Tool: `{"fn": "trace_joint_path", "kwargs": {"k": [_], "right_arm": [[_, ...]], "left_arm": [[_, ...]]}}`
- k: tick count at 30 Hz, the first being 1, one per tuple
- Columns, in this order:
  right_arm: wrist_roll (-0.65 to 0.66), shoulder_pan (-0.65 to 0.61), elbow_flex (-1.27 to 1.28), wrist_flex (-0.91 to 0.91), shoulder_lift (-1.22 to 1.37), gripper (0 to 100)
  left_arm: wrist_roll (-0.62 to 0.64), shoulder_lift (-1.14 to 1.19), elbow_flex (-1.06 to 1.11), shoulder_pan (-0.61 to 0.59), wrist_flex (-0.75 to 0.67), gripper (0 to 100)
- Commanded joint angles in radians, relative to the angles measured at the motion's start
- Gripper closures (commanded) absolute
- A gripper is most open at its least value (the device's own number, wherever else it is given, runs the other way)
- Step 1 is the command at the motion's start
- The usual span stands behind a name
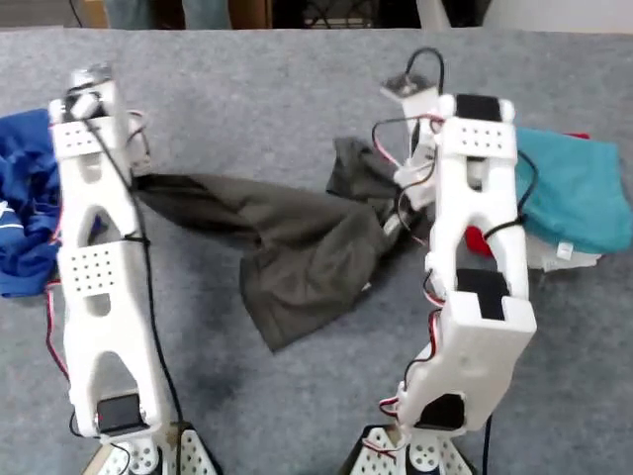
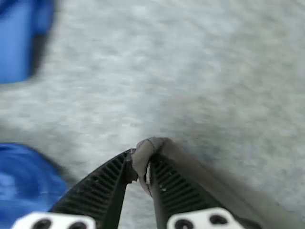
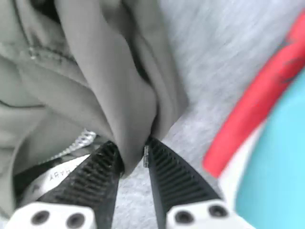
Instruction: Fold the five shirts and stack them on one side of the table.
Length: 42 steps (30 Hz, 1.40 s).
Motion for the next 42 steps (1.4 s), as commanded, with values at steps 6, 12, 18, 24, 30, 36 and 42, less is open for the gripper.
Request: {"fn": "trace_joint_path", "kwargs": {"k": [6,12,18,24,30,36,42], "right_arm": [[-0.183,0.032,-0.248,0.052,0.068,77.0],[-0.184,-0.048,-0.311,0.169,0.054,61.7],[-0.269,-0.204,-0.07,0.169,-0.125,61.7],[-0.408,-0.242,0.14,0.167,-0.354,61.7],[-0.509,-0.172,0.142,0.167,-0.513,61.7],[-0.542,-0.428,0.317,0.14,-0.519,61.7],[-0.726,-0.534,0.561,-0.107,-0.355,61.7]], "left_arm": [[-0.109,-0.304,0.214,-0.193,0.011,97],[-0.18,-0.54,0.475,-0.269,0.011,97],[-0.224,-0.769,0.837,-0.271,-0.006,97],[-0.224,-1.069,1.259,-0.266,-0.138,97],[-0.368,-1.459,1.755,-0.255,-0.322,97],[-0.4,-1.691,2.046,-0.277,-0.477,97],[-0.433,-1.702,1.997,-0.372,-0.413,93]]}}
